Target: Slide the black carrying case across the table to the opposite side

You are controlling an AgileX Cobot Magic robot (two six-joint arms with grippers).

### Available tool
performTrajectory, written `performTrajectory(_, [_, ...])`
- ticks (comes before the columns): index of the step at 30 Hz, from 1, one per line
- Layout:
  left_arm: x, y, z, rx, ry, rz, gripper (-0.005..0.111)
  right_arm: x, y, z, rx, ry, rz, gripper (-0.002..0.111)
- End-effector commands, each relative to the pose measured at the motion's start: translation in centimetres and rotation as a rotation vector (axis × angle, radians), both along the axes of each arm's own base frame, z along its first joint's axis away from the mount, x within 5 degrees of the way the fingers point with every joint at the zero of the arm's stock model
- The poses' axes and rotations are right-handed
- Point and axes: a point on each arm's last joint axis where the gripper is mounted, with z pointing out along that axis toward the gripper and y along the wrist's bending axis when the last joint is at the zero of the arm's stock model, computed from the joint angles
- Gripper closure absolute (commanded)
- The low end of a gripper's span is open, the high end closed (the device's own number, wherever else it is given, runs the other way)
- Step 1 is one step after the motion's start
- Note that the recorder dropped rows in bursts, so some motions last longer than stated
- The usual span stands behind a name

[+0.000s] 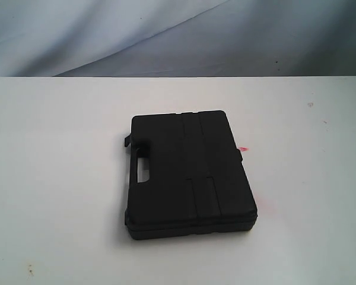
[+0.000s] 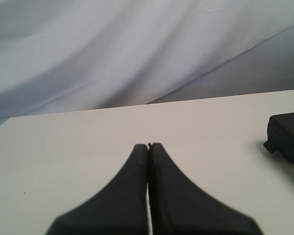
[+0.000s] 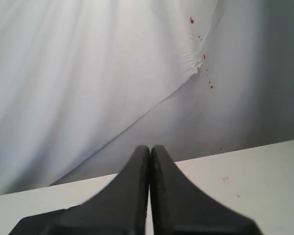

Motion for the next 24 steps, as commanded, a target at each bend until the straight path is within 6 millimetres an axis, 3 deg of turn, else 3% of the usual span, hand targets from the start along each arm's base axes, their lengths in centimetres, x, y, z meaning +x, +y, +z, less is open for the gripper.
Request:
performTrajectory(1, [0.0, 0.0, 0.0, -0.015, -0.009, -0.001, 0.107, -0.5, -0.1, -0.3, -0.074, -0.013, -0.016, 0.108])
performTrajectory(7, [0.0, 0.0, 0.0, -0.015, -0.008, -0.001, 0.107, -0.5, -0.1, -1.2, -0.106, 0.078, -0.015, 0.108])
performTrajectory(24, [0.0, 0.0, 0.0, -0.015, -0.008, -0.001, 0.107, -0.4, -0.2, -1.5, -0.132, 0.107, -0.027, 0.108])
